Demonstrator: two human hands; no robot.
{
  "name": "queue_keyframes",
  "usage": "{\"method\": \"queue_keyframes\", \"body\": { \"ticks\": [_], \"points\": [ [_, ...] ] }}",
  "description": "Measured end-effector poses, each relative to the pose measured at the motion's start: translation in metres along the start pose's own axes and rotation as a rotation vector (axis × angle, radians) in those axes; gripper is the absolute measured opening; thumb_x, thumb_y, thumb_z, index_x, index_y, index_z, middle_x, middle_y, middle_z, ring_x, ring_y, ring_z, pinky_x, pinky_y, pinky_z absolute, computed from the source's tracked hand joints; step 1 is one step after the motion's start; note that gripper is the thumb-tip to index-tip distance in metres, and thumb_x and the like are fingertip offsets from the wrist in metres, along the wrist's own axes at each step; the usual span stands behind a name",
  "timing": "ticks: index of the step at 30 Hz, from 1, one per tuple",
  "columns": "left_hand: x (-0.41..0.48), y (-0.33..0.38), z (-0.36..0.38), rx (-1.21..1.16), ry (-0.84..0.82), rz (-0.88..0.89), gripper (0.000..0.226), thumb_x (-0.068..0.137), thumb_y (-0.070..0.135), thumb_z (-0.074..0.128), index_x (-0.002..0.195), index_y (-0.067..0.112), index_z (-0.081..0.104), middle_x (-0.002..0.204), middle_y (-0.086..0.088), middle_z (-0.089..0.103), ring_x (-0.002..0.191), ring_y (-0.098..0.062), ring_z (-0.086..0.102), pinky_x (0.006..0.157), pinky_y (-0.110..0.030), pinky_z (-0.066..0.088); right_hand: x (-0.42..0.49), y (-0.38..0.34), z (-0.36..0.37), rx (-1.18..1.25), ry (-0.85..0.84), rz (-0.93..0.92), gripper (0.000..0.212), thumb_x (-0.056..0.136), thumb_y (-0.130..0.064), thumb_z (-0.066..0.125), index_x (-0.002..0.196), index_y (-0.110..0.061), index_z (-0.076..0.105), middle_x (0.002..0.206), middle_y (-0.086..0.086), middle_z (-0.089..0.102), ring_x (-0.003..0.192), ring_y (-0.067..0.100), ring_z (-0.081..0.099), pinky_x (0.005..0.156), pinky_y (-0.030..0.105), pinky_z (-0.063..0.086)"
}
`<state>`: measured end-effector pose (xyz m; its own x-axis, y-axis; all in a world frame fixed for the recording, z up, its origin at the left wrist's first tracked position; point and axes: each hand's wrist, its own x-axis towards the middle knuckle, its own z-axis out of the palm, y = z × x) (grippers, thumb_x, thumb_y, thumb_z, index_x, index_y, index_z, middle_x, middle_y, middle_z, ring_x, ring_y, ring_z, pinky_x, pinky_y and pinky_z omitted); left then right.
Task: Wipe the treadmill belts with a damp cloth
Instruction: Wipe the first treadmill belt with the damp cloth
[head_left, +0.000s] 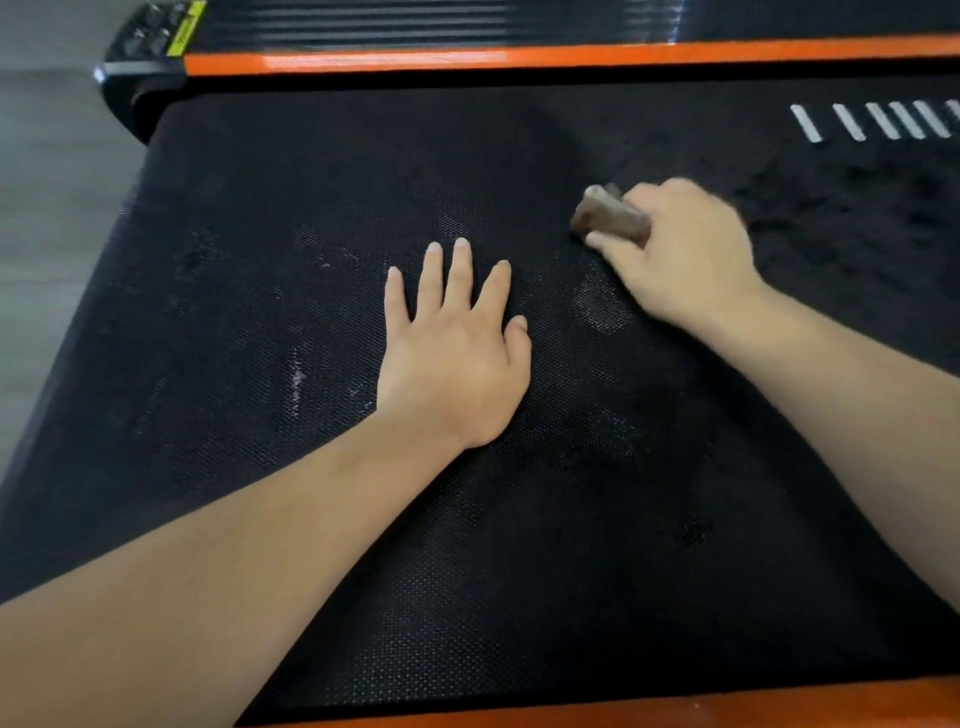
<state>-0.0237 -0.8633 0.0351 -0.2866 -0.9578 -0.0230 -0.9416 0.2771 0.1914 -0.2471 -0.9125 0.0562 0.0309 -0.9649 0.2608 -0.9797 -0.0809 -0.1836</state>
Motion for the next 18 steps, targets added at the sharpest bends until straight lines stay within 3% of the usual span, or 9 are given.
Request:
{"method": "queue_keyframes", "body": {
  "ticks": [4,8,12,14,18],
  "points": [
    [0.002,0.000,0.001,0.008,0.000,-0.004,0.064,0.105,0.049,0.016,0.164,0.027,0.013,0.174,-0.009,-0.001,0.159,-0.029,-0.010,0.126,-0.057,-0.006,-0.014,0.000,-0.007,0.103,-0.104,-0.163,0.040,0.087,-0.061,0.056,0.078,-0.023,0.051,0.079,0.000,0.050,0.074,0.027,0.053,0.068,0.038,0.043],
    [0.001,0.000,0.001,0.009,0.001,-0.004,0.065,0.103,0.051,0.014,0.164,0.027,0.012,0.174,-0.009,0.000,0.159,-0.030,-0.009,0.127,-0.057,-0.006,0.036,0.019,-0.003,0.019,-0.001,0.112,0.036,0.091,-0.059,0.058,0.088,-0.023,0.055,0.097,0.013,0.059,0.094,0.039,0.060,0.080,0.045,0.047],
    [0.001,0.000,0.001,0.026,0.009,-0.004,0.069,0.100,0.053,0.010,0.164,0.029,0.012,0.174,-0.008,0.001,0.160,-0.029,-0.008,0.127,-0.057,-0.004,0.009,-0.004,0.006,0.119,-0.081,-0.153,0.042,0.086,-0.061,0.055,0.080,-0.020,0.052,0.082,0.001,0.048,0.078,0.027,0.053,0.069,0.039,0.043],
    [0.002,0.000,0.000,0.027,0.009,-0.004,0.070,0.099,0.053,0.010,0.165,0.029,0.013,0.174,-0.008,0.002,0.160,-0.030,-0.007,0.127,-0.057,-0.004,0.014,0.005,0.004,0.125,-0.114,-0.184,0.042,0.085,-0.062,0.055,0.079,-0.021,0.052,0.081,0.002,0.048,0.076,0.027,0.052,0.067,0.038,0.042],
    [0.000,0.001,0.000,0.021,0.000,-0.005,0.070,0.099,0.053,0.008,0.165,0.030,0.012,0.174,-0.007,0.002,0.160,-0.029,-0.007,0.127,-0.057,-0.004,0.064,0.020,0.002,0.010,-0.026,0.096,0.040,0.091,-0.059,0.059,0.097,-0.020,0.062,0.099,0.014,0.054,0.098,0.039,0.058,0.088,0.046,0.046]
  ]
}}
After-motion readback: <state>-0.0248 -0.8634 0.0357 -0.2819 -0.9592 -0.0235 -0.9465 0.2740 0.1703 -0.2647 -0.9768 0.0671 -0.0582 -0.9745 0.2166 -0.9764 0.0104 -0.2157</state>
